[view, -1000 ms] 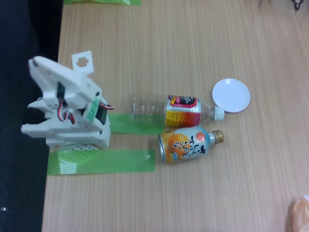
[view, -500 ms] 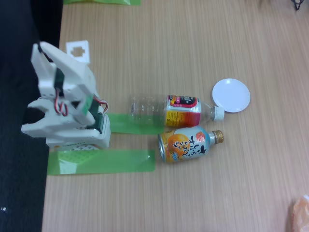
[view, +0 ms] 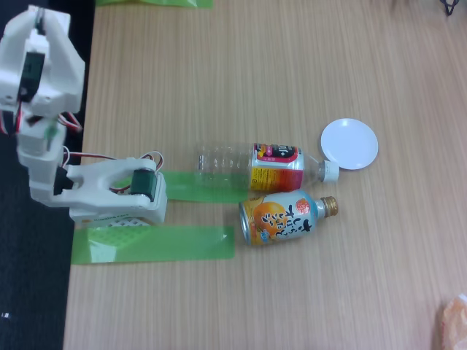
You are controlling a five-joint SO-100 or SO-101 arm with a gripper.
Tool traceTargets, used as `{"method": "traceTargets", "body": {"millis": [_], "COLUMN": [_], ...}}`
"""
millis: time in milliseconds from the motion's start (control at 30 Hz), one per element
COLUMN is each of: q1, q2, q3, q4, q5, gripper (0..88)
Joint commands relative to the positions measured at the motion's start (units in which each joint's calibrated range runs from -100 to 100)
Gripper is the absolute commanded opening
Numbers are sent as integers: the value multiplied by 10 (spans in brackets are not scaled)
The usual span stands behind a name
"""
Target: Pick up the plastic bottle and stand it up on the white place
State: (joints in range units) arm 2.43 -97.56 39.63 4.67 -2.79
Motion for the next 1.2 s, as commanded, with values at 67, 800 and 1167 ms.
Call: {"method": "traceTargets", "body": {"millis": [67, 800, 1167], "q1": [5, -2, -84], "q2": [95, 610, 706], "q3": [-89, -497, -499], "q4": [56, 60, 251], "q5": [1, 173, 296], "gripper": [154, 207, 204]}}
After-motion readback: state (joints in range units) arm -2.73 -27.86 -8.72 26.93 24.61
